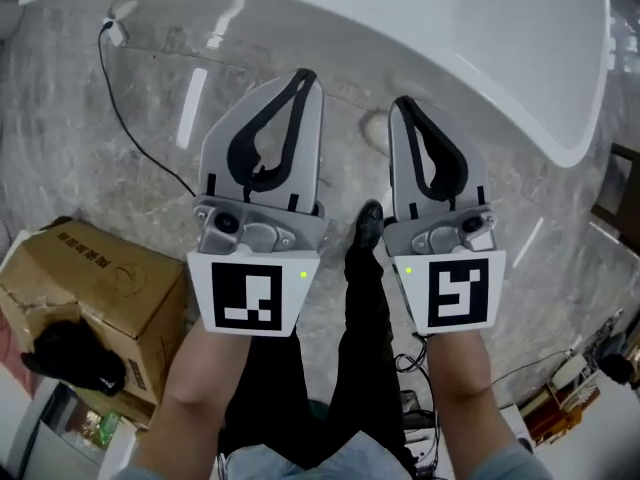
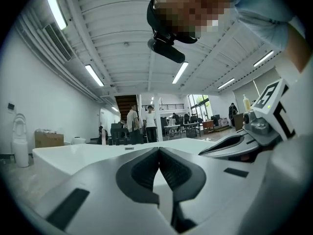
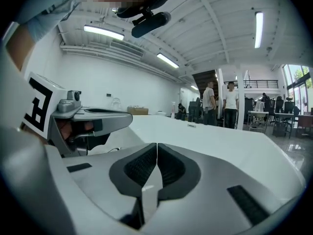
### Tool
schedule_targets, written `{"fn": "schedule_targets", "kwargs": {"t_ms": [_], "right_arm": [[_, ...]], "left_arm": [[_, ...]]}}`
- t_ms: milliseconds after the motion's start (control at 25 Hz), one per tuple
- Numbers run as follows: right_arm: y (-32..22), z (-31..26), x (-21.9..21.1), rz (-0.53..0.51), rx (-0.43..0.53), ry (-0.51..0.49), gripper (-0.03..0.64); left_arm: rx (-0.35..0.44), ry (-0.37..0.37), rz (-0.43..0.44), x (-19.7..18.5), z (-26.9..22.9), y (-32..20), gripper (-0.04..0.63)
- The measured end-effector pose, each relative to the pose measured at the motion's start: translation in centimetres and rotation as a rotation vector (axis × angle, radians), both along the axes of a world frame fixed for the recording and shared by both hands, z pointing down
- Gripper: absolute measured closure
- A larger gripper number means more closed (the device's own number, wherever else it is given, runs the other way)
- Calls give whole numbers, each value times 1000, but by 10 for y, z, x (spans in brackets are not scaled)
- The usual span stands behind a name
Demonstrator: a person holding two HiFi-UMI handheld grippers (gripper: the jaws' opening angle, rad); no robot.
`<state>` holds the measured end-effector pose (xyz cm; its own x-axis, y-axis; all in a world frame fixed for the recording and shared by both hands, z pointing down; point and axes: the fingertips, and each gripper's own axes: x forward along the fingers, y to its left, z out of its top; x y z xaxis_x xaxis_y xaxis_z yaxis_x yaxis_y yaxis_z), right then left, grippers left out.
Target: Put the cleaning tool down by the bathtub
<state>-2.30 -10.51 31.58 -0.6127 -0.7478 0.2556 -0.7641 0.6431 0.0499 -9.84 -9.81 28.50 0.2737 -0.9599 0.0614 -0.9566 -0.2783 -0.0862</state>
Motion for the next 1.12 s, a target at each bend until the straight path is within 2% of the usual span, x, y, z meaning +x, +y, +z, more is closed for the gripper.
{"fn": "schedule_targets", "kwargs": {"t_ms": [160, 360, 520, 720, 1120], "right_arm": [[-6, -55, -7, 37, 62, -38, 601], [-5, -127, -6, 80, 112, -63, 602], [5, -188, -6, 93, 117, -59, 603], [4, -288, -4, 150, 253, -92, 603], [49, -428, 13, 195, 335, -62, 603]], "left_arm": [[72, -2, 5, -7, -57, -6, 580], [118, -2, 13, -9, -129, -6, 580], [162, -27, 22, -13, -197, 1, 580], [193, -17, 6, -21, -275, 12, 580], [284, -8, 23, -24, -418, 53, 580]]}}
